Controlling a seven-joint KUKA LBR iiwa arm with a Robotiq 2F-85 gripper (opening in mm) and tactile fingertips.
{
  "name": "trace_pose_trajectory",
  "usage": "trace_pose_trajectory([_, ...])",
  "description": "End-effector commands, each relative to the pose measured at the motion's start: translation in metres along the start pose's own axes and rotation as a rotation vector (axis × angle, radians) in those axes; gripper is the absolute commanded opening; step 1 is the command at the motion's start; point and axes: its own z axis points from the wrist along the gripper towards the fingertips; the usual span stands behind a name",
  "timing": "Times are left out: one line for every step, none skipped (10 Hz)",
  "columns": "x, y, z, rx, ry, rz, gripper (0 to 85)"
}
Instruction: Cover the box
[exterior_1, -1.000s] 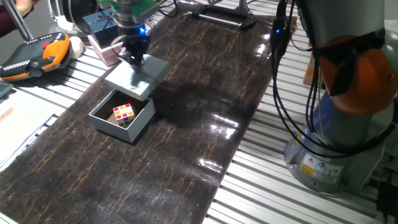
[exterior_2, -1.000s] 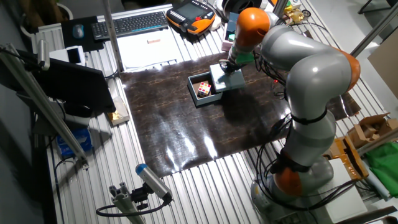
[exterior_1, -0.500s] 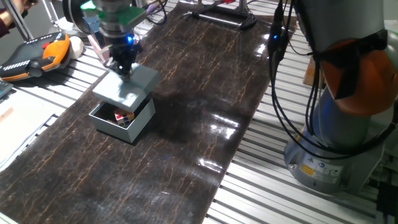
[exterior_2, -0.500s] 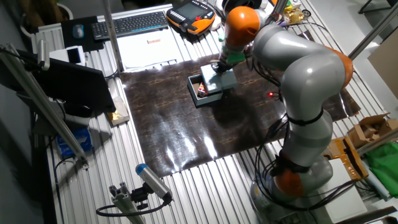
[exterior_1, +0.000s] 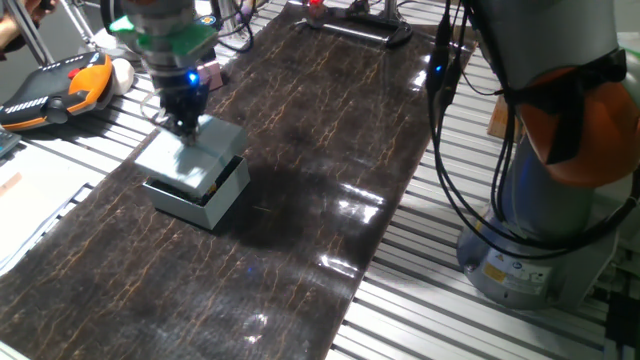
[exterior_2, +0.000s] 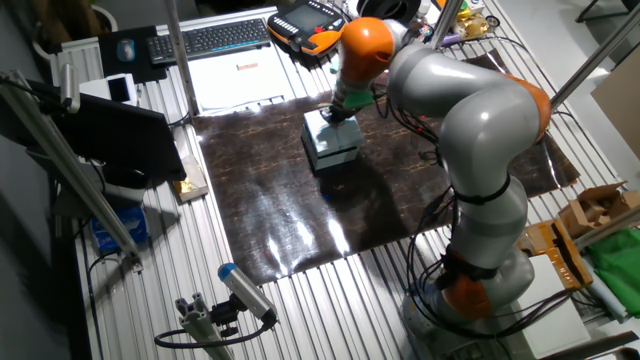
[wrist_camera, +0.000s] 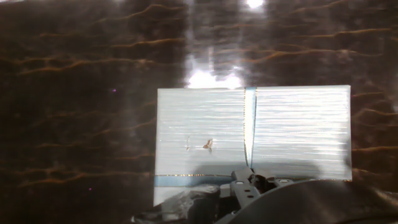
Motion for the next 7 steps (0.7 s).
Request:
trace_pose_trajectory([0.0,0.002,0.002,0.0,0.0,-0.008,0.7])
trace_pose_trajectory([0.0,0.005,0.005,-0.001,-0.003,-0.029,0.7])
trace_pose_trajectory([-0.001,0.005,0.008,-0.009,0.0,-0.044,0.7])
trace_pose_trajectory([-0.003,0.003,0.009,-0.005,0.0,-0.058,0.7])
trace_pose_trajectory([-0.003,0.002,0.012,-0.003,0.0,-0.058,0.7])
trace_pose_trajectory([-0.003,0.0,0.014,-0.001,0.0,-0.057,0.7])
trace_pose_trajectory([-0.003,-0.002,0.015,-0.001,-0.002,-0.051,0.7])
